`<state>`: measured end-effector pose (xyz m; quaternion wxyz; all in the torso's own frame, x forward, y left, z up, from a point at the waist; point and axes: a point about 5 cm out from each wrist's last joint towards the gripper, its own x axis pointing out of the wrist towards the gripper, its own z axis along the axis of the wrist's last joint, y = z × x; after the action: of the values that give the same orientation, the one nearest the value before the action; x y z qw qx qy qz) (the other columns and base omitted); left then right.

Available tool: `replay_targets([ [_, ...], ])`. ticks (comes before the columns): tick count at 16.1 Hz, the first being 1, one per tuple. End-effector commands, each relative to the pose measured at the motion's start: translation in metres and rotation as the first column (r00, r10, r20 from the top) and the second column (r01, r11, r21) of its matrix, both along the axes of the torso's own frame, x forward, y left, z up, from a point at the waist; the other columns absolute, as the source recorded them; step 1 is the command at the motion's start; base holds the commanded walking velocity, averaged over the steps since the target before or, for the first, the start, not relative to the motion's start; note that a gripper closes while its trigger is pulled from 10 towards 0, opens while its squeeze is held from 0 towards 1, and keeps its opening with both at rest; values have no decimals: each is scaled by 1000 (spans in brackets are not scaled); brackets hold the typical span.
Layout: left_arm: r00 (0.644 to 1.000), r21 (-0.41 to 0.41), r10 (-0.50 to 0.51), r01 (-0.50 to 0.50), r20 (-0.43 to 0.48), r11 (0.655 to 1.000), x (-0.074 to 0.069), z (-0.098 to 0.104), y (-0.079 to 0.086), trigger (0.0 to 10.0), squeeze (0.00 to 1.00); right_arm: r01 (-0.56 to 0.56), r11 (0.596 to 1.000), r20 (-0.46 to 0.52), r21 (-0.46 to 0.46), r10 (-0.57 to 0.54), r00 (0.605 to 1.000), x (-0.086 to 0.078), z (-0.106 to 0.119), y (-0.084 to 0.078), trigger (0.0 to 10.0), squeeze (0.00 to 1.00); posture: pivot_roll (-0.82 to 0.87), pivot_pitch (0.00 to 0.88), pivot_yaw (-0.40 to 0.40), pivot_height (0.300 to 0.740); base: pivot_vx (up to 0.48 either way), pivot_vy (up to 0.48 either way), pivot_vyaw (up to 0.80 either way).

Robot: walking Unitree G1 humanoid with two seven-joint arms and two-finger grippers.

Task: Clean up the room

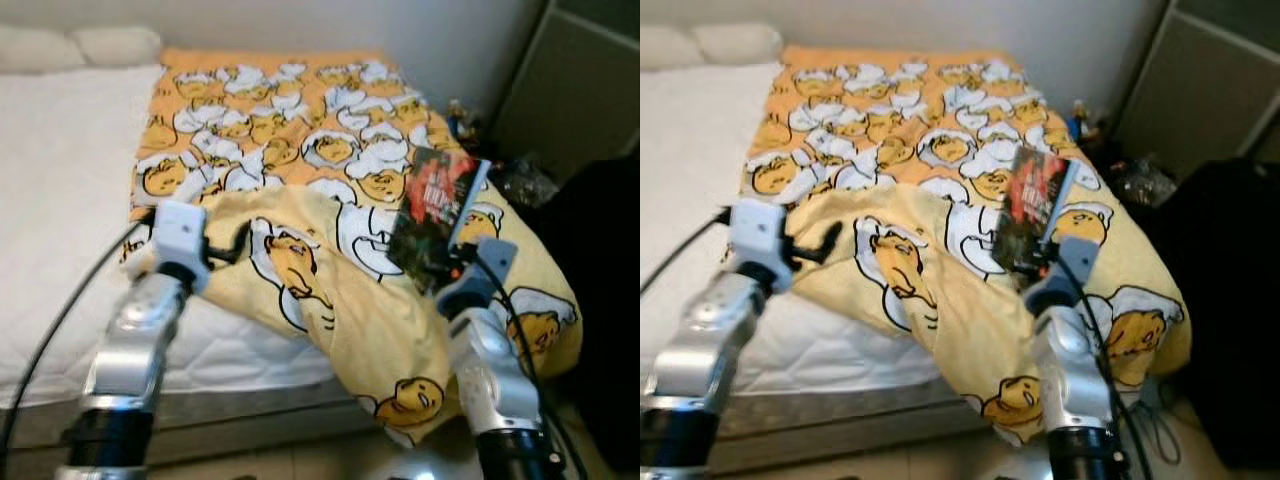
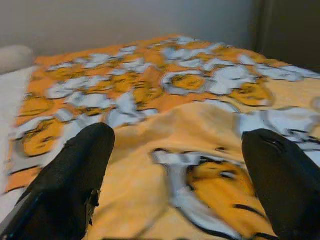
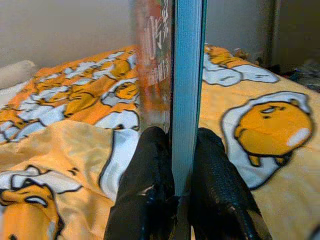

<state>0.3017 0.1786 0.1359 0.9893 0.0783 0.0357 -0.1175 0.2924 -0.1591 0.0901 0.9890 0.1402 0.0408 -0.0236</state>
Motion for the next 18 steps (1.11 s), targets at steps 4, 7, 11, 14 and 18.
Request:
replay_targets([
  [4,1000,8,-5,5,6,1000,1,3,1,10000,486,3,1000,66,-9,-2,998,6,15,0,10000,0,30,0,-27,740,0,313,0],
  [7,1000,9,-8,8,8,1000,2,4,1,10000,486,-2,1000,71,-15,3,997,6,16,1,10000,0,41,0,-38,740,0,312,0],
  [11,1000,10,-9,9,10,1000,1,5,1,10000,486,-3,1000,62,-15,4,998,4,14,3,10000,0,39,0,-37,740,0,351,0],
  [14,1000,12,-11,10,11,1000,1,6,0,10000,486,-1,1000,60,-18,2,998,4,14,2,10000,0,38,0,-40,740,0,365,0],
  [18,1000,15,-17,17,11,1000,1,5,-1,10000,490,-2,1000,55,-13,3,998,4,13,2,10000,0,38,0,-43,740,0,365,0],
])
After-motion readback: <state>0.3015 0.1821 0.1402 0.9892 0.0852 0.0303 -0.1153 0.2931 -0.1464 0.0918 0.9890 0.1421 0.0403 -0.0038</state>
